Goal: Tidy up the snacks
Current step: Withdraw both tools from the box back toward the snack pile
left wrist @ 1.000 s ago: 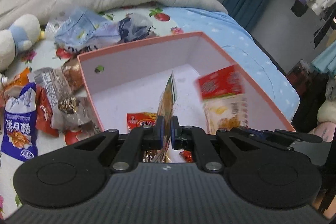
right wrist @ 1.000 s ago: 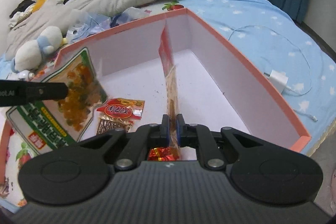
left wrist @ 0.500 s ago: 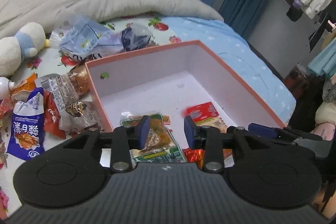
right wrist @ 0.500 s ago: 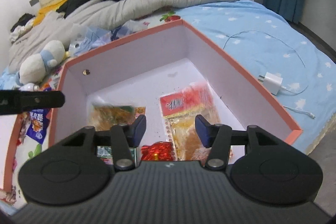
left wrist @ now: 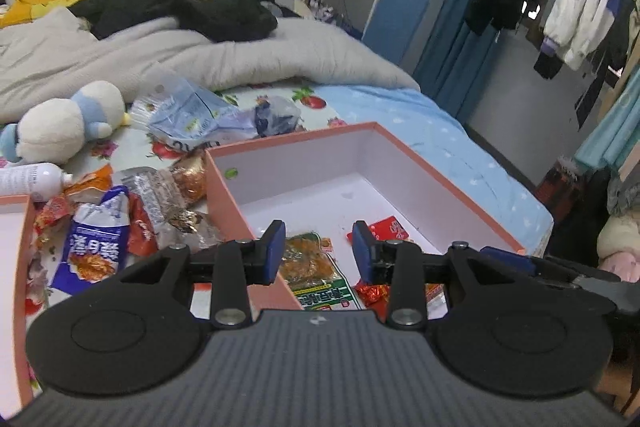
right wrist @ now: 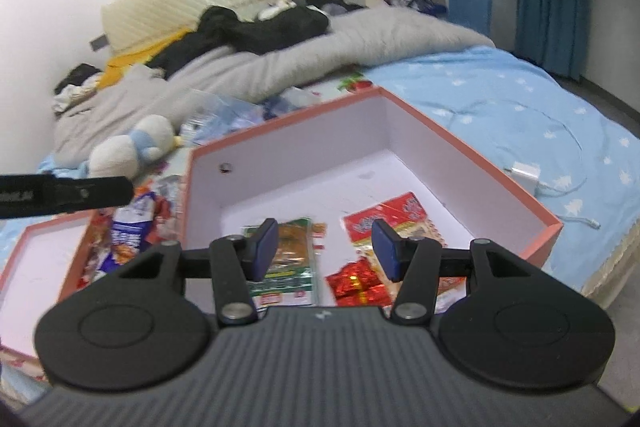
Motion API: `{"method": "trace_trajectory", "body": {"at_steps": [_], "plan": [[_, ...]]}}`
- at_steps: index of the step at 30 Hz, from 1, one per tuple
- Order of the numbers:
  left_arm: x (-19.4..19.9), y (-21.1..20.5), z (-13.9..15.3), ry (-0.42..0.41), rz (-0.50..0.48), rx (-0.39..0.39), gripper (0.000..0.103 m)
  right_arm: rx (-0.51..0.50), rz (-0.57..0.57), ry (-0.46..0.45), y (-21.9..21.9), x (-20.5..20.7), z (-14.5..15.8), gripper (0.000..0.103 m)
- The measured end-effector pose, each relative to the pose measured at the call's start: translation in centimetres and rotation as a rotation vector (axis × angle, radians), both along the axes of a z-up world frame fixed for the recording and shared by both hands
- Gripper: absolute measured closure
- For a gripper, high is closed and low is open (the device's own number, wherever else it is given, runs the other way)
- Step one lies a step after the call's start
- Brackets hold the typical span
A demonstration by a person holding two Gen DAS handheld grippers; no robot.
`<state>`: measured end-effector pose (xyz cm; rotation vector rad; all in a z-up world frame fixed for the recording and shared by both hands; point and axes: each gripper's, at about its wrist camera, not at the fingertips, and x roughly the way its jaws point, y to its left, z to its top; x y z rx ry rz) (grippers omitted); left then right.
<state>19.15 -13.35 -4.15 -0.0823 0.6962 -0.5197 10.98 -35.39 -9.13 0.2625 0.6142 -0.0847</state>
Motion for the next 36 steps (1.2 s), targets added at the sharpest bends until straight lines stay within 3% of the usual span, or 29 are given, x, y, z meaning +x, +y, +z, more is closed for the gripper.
{"method": "trace_trajectory", "body": {"at_steps": [14,31,36], "plan": [[-4.5,4.5,1.8,-0.086,0.076,-0.032,0.061,0.014,0.101,-0.118,4.3,-2.1,1.6,0.049],[-8.7,9.7,-0.9,-0.089,0.19,-0.038,0.061,-0.006,0.203,-0.182,9.1,-4.6,1.0,0.049],[-8.6,10.9,-3.1,-0.032,0.247,-0.025,0.061,-0.033,0.259,-0.16,10.5,-4.8,-0.7,0.049]]}}
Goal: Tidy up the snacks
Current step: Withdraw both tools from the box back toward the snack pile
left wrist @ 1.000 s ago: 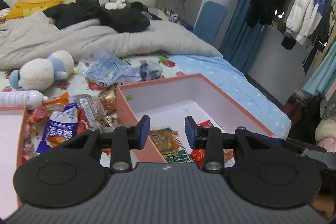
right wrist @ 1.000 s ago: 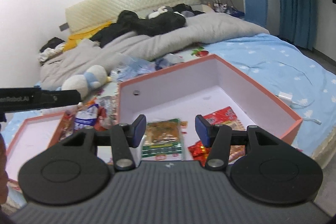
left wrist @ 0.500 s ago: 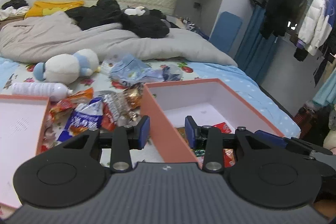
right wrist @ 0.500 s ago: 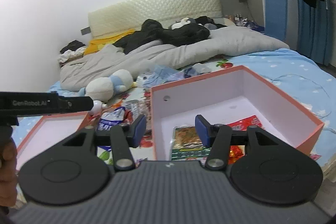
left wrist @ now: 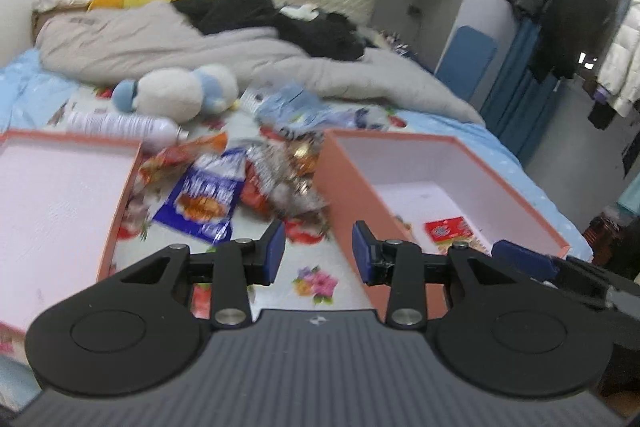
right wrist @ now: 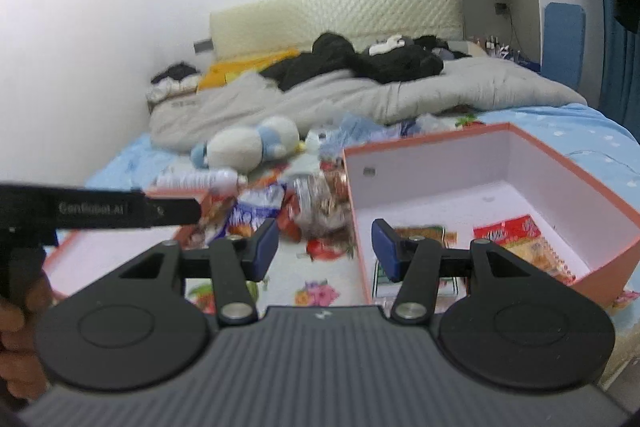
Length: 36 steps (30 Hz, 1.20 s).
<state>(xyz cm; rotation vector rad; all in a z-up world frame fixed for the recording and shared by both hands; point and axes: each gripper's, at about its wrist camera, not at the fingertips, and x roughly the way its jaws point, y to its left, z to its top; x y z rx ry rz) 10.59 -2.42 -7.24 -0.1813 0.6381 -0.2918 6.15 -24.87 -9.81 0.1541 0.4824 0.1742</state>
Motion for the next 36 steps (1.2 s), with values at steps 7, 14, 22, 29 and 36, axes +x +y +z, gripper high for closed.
{"method": "trace_trajectory", "body": {"at_steps": [7,14,22,29,36], "plan": [[0.2,1.1,-2.0,0.039,0.032,0.006,0.061,-0.01,0.036,0.019,1.3,-0.3,-1.3,0.049],[1.2,2.4,-3.4,0.072,0.071,0.005,0.061,-0.039,0.066,0.014,3.0,-0.5,-1.6,0.049],[2.8,4.1,-5.5,0.116,0.111,0.003,0.059,-0.065,0.103,0.056,5.0,1.3,-3.0,0.049],[6.7,5.5,-7.2,0.14,0.125,-0.014,0.055,-0.145,0.109,0.084,7.1,5.1,-4.6,0.049],[12.1,6.3,-8.6,0.151,0.118,0.003,0.048,-0.167,0.086,0.104,8.6,10.0,-6.4,0.05]]}}
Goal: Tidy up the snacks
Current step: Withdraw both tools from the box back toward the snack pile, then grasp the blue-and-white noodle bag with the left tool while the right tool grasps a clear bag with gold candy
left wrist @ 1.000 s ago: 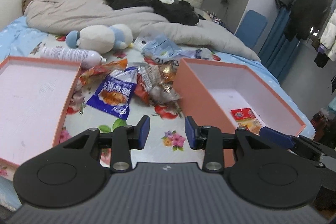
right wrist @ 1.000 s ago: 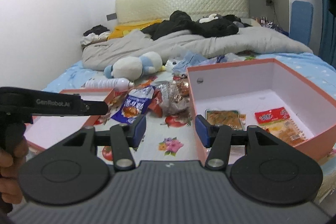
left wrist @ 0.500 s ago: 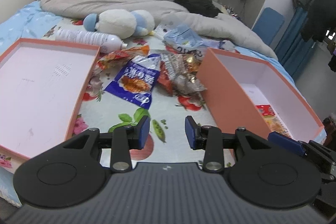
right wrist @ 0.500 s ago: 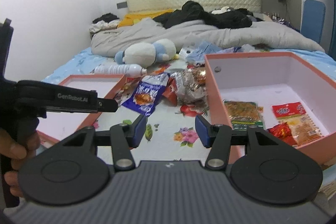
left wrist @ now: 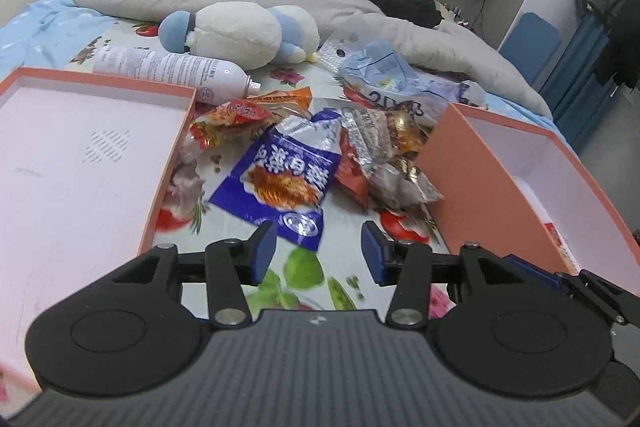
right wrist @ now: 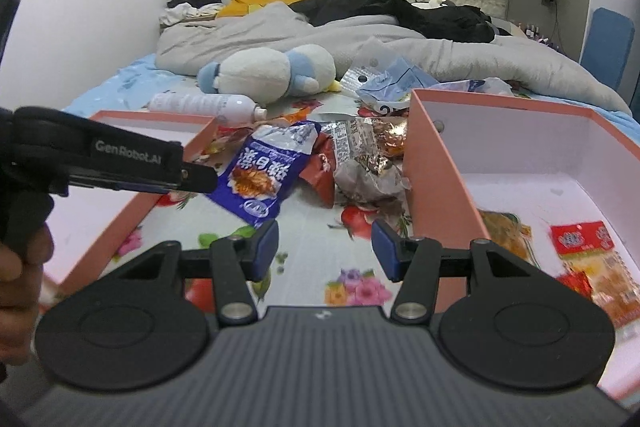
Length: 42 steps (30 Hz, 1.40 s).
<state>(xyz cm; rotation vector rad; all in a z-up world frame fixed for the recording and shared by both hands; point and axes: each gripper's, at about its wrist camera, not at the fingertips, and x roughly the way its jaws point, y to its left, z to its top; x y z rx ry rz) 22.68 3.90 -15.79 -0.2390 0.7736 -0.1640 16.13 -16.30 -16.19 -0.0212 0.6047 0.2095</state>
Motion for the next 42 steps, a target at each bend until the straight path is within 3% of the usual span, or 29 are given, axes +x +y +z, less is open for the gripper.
{"method": "trace_trajectory", "body": {"at_steps": [7,12,15,16,23,26,32,38,42], "plan": [[5.7,0.0,-2.0,0.016,-0.035,0.03,0.03,-0.026,-0.033,0.038,1.5,5.2,-1.8,0.05],[9.5,0.4,-3.6,0.023,-0.043,0.021,0.025,-0.004,-0.077,0.099,1.9,9.5,-2.6,0.05],[11.4,0.8,-4.4,0.037,-0.065,0.018,0.021,-0.048,-0.067,0.102,2.6,11.0,-3.1,0.051],[11.9,0.9,-4.7,0.042,-0.066,0.025,0.02,-0.072,-0.063,0.114,2.9,11.6,-3.4,0.055],[14.5,1.1,-6.5,0.081,-0.076,-0.003,0.02,-0.217,-0.023,0.159,4.4,14.4,-4.7,0.077],[15.0,0.4,-7.1,0.09,-0.081,0.013,0.02,-0.269,0.011,0.164,4.8,14.6,-4.7,0.079],[15.2,-0.4,-7.3,0.075,-0.076,0.055,0.024,-0.262,0.041,0.168,4.4,14.3,-4.3,0.084],[14.8,0.3,-6.9,0.115,-0.023,-0.005,0.035,-0.247,0.055,0.165,4.3,13.1,-4.3,0.086],[13.9,0.3,-6.3,0.127,-0.003,-0.005,0.038,-0.228,0.06,0.164,4.0,11.7,-3.9,0.088]]}}
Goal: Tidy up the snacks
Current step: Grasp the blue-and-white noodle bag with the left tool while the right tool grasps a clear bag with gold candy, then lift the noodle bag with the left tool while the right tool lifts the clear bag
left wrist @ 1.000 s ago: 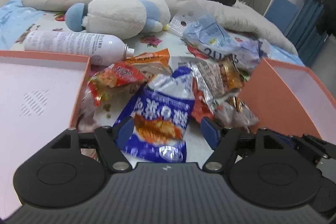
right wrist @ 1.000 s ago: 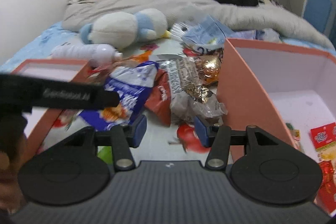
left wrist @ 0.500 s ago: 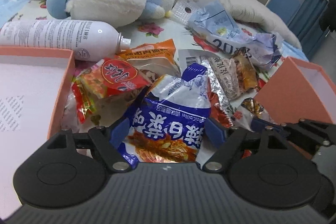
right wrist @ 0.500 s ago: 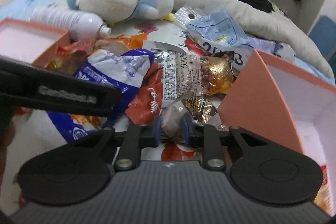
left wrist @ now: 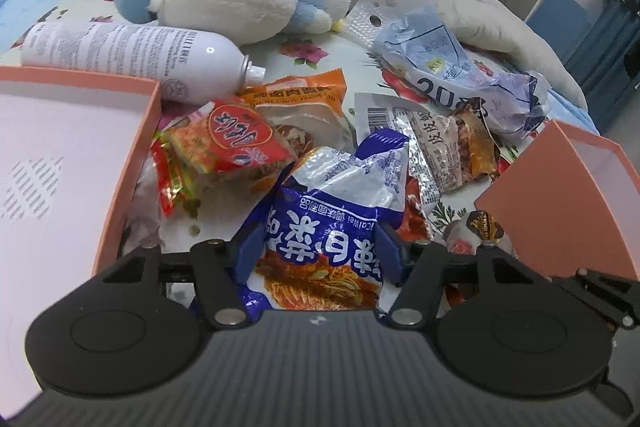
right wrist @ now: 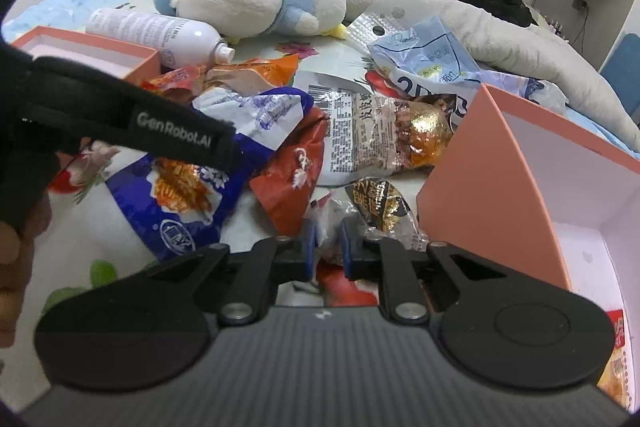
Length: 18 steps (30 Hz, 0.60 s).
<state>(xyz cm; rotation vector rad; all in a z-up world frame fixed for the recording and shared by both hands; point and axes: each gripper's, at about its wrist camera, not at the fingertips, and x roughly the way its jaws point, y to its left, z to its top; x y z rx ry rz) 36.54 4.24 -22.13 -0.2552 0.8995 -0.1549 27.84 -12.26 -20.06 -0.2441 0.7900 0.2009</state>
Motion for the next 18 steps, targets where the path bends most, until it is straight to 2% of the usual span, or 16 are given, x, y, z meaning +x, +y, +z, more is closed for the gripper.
{"method": "trace_trajectory", "body": {"at_steps": [9,18], "plan": [[-4.9,0.0,1.3,0.001,0.08,-0.005,0.039,0.046,0.048,-0.023,-0.9,-4.1,0.5,0.091],[-12.5,-0.8,2.6,0.026,0.152,0.022,0.04,0.099,0.106,0.004,-2.6,-10.0,1.7,0.091]]}}
